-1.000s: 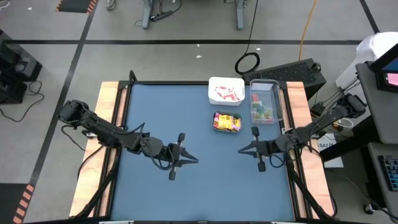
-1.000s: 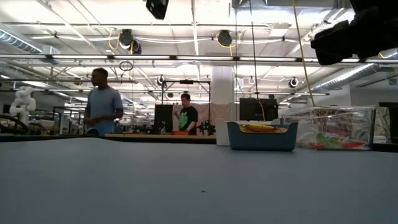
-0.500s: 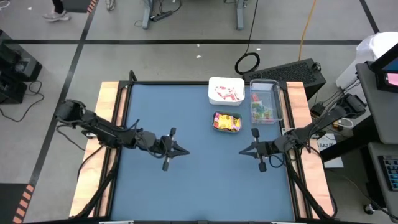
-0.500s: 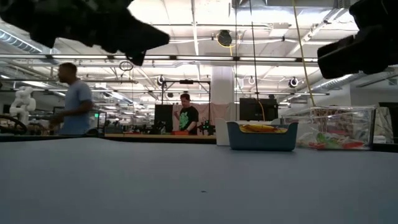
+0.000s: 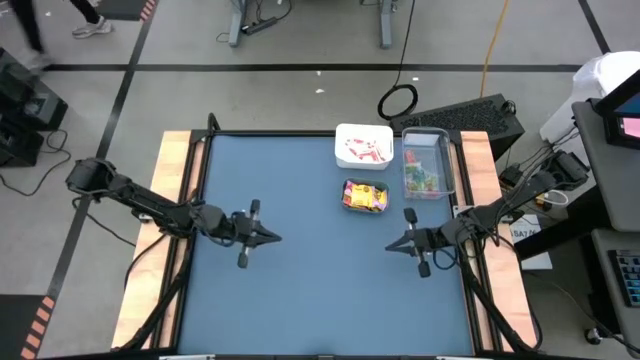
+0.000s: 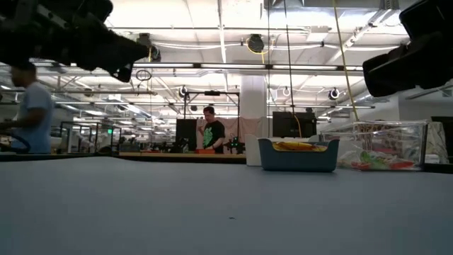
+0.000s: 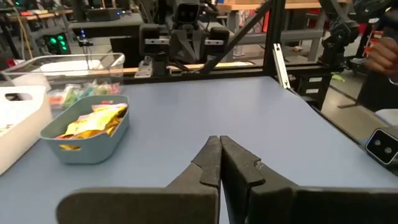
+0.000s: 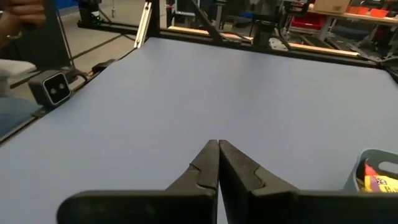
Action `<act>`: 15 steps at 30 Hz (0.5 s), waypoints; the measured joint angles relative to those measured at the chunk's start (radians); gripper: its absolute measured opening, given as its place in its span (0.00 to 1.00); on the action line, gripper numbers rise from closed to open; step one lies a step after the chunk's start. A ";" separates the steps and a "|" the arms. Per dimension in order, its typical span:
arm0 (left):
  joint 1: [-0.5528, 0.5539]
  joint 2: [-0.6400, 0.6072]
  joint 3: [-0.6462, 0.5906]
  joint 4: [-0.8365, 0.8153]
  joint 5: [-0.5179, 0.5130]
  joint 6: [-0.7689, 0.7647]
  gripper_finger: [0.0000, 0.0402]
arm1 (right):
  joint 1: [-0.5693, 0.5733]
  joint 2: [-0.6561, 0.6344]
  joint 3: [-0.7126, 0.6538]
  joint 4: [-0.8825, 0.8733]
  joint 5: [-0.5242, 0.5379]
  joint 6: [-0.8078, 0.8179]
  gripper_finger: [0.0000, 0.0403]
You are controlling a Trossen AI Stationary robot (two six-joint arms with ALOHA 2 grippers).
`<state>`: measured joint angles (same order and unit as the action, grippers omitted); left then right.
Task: Sort candy
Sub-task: Return to Home Position
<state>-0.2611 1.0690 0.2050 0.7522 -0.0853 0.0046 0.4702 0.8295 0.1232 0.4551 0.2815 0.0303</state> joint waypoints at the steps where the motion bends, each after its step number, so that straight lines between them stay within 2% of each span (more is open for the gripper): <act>1: 0.000 -0.017 -0.014 -0.001 -0.004 0.000 0.01 | 0.002 0.000 0.000 -0.006 0.000 0.000 0.00; 10: 0.000 -0.144 -0.131 0.002 -0.043 -0.024 0.01 | 0.003 0.000 -0.002 -0.019 -0.014 -0.006 0.00; 15: 0.000 -0.200 -0.169 0.002 -0.043 -0.025 0.01 | 0.003 -0.001 -0.096 0.132 -0.083 -0.010 0.00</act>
<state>-0.2611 0.8693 0.0362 0.7544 -0.1287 -0.0199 0.4736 0.8288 0.0272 0.5874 0.1985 0.0200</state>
